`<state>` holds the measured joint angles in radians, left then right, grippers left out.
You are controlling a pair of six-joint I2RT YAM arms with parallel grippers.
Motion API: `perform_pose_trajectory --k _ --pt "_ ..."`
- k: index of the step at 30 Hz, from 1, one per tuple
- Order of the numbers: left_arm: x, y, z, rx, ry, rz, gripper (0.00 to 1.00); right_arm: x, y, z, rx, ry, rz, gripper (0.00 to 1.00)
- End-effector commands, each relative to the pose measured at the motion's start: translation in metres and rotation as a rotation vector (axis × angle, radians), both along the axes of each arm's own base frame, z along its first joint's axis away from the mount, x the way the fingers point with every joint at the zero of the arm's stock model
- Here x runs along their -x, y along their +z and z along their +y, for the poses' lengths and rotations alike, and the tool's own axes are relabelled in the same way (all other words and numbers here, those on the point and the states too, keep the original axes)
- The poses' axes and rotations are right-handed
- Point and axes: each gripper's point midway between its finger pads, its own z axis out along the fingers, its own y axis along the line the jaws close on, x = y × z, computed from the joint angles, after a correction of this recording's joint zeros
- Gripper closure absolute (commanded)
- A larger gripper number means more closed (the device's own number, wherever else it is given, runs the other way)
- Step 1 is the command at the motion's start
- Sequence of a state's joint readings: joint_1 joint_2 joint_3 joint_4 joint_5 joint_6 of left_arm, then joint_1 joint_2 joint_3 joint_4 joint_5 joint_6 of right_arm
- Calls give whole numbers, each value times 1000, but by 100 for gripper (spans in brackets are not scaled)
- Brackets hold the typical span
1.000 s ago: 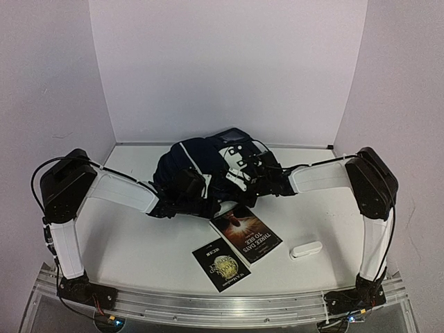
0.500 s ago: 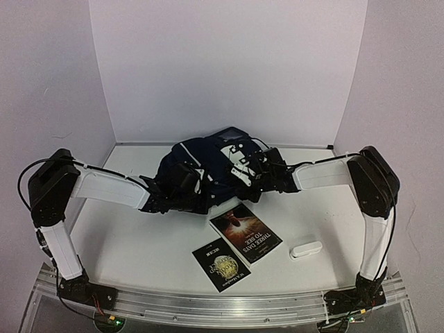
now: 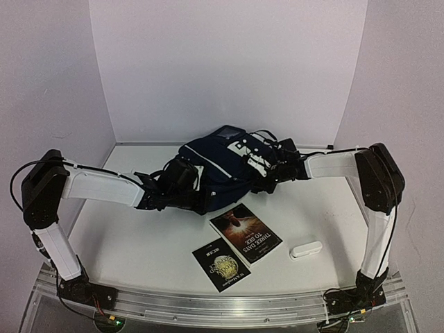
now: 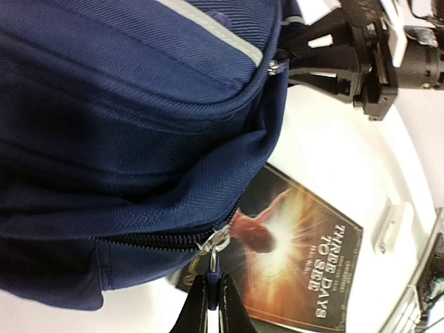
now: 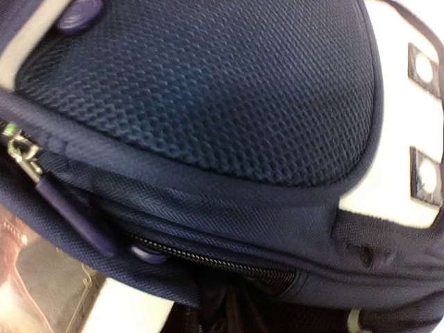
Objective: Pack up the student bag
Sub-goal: Zip the student bag at the center of the board.
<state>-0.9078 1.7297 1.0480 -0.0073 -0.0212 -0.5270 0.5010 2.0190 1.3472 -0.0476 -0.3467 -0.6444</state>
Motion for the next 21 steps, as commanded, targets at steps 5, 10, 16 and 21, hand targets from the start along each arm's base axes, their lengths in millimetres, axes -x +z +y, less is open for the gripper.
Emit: perform_pose_trajectory --k 5,10,16,21 --pt "1 45 -53 150 -145 -14 100 35 70 6 -99 56 -3 46" --pt "7 49 -60 174 -189 10 100 64 88 33 -144 142 5 41" --pt "16 53 -62 197 -217 42 100 86 76 68 -106 243 22 41" --pt "18 54 -61 211 -214 62 100 83 59 81 -59 274 8 42"
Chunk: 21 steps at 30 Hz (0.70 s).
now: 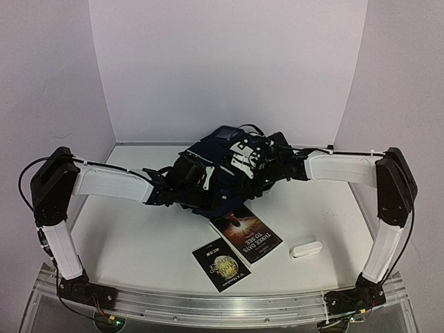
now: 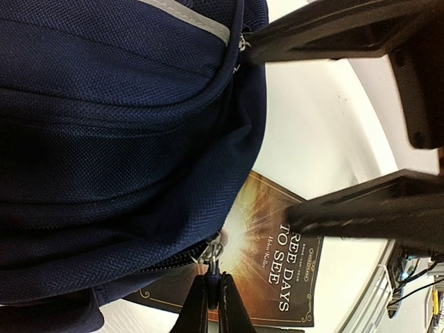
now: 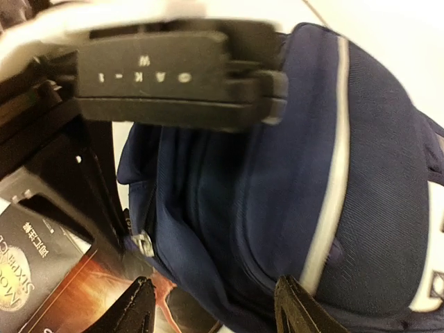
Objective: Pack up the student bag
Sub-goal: Zip the student bag at the center of the board.
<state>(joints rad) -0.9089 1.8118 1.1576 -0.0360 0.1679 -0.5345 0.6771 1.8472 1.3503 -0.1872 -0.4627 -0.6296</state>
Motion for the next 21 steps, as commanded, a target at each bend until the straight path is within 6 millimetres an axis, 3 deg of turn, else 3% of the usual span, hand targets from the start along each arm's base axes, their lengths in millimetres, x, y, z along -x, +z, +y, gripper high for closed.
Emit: perform_pose_trajectory --k 1,8,11,15,21 --pt "6 51 -23 143 -61 -27 100 -9 -12 10 37 30 -24 42" --pt "5 53 -21 160 -49 -16 100 -3 -37 8 87 66 -19 53" --pt "1 52 -14 162 -19 -9 100 0 -42 3 107 75 -28 66" --pt "-2 45 -2 125 21 1 100 1 -45 -6 150 80 -70 100" --pt "-3 34 24 59 80 17 100 -17 -41 -35 195 21 -118 100"
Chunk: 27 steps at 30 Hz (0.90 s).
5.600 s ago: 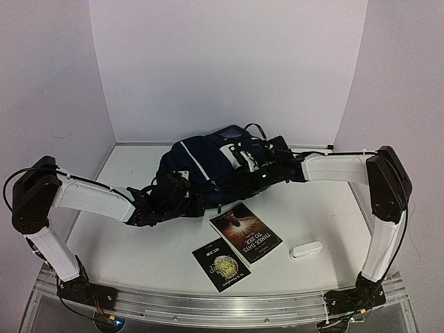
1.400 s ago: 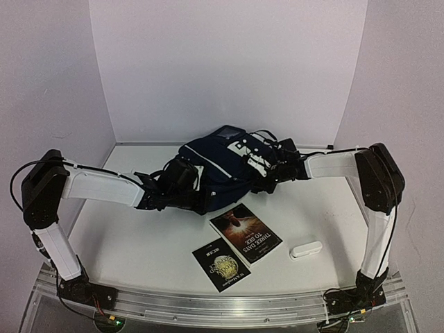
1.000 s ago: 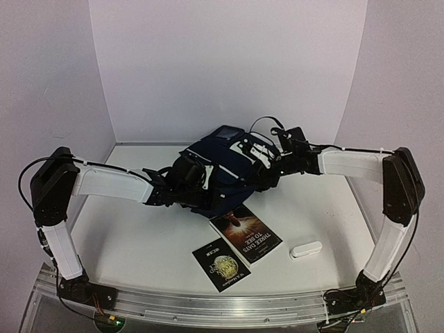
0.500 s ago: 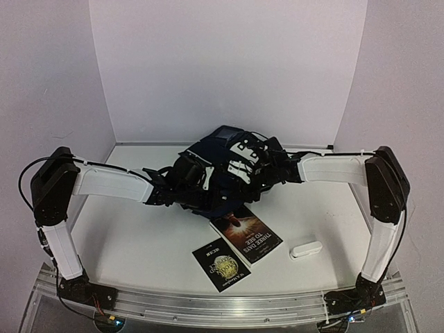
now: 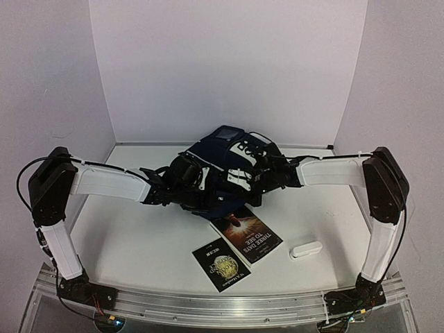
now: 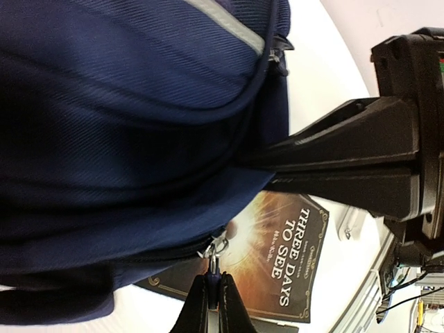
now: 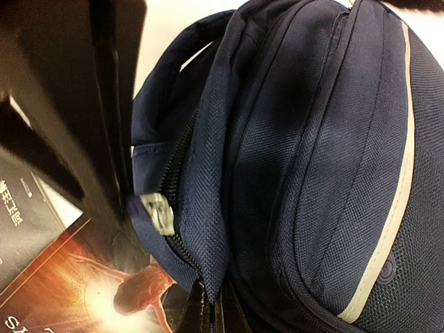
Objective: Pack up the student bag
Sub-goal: Zip the student bag at the center of the board.
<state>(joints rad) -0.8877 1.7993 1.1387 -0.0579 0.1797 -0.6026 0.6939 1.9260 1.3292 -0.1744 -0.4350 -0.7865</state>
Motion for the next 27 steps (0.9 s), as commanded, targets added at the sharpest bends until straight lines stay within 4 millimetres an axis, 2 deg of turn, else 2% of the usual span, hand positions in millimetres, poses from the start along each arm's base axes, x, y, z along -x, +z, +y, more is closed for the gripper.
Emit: perform_pose_trajectory --k 1,6,9,11,13,14,17,19,21,27 --pt "-1 37 17 38 35 -50 100 -26 6 -42 78 -91 -83 100" --pt "3 34 33 6 49 -48 100 -60 16 -81 60 -185 -93 100" --pt "2 34 33 9 49 -48 100 -86 21 -100 65 -242 -120 100" --pt "0 37 25 32 32 -50 100 -104 28 -106 52 -291 -132 100" --pt "-3 39 15 52 10 -52 100 -110 37 -102 23 -303 -130 99" --pt "-5 41 10 62 -2 -53 100 -109 42 -98 -2 -297 -123 96" --pt "-11 48 -5 104 -25 -69 100 -102 64 -82 -76 -290 -105 69" --pt "-16 56 -13 129 -35 -86 100 -89 76 -71 -116 -268 -88 54" --pt "-19 60 -21 146 -48 -90 100 -72 81 -61 -126 -235 -68 50" --pt "-21 68 -33 195 -84 -90 100 -21 81 -26 -94 -110 -21 46"
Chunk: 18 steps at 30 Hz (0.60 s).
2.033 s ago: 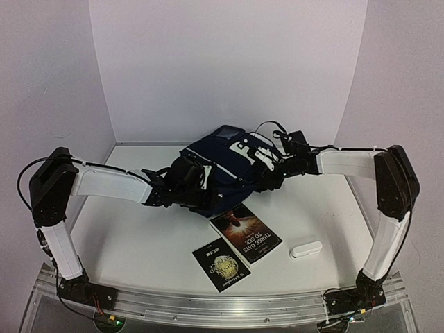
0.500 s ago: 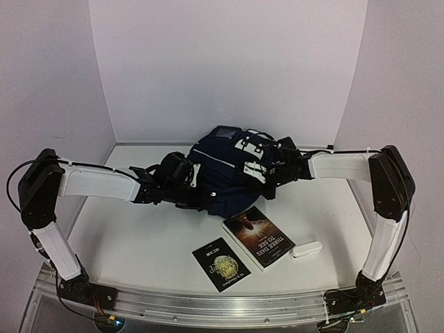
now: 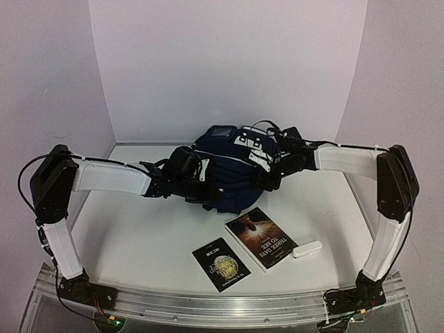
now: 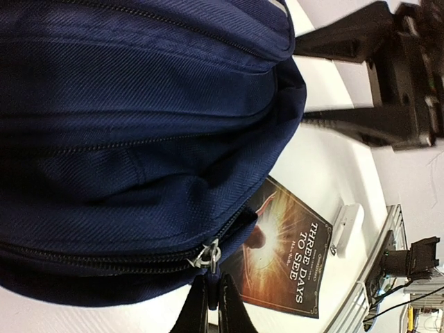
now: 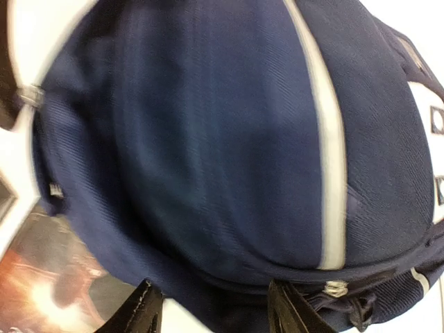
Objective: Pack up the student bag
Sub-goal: Zip the student bag at the center of the board.
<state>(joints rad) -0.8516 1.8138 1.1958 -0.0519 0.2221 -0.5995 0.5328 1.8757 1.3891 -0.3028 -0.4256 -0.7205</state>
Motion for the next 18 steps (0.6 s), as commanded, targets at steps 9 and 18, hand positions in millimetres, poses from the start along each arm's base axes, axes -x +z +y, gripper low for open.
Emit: perform_pose_trajectory --k 9,18 --pt "2 54 -29 164 -100 -69 100 43 29 72 -35 169 -58 40" --pt "3 52 -16 157 -73 -58 100 37 -9 61 100 178 -94 58"
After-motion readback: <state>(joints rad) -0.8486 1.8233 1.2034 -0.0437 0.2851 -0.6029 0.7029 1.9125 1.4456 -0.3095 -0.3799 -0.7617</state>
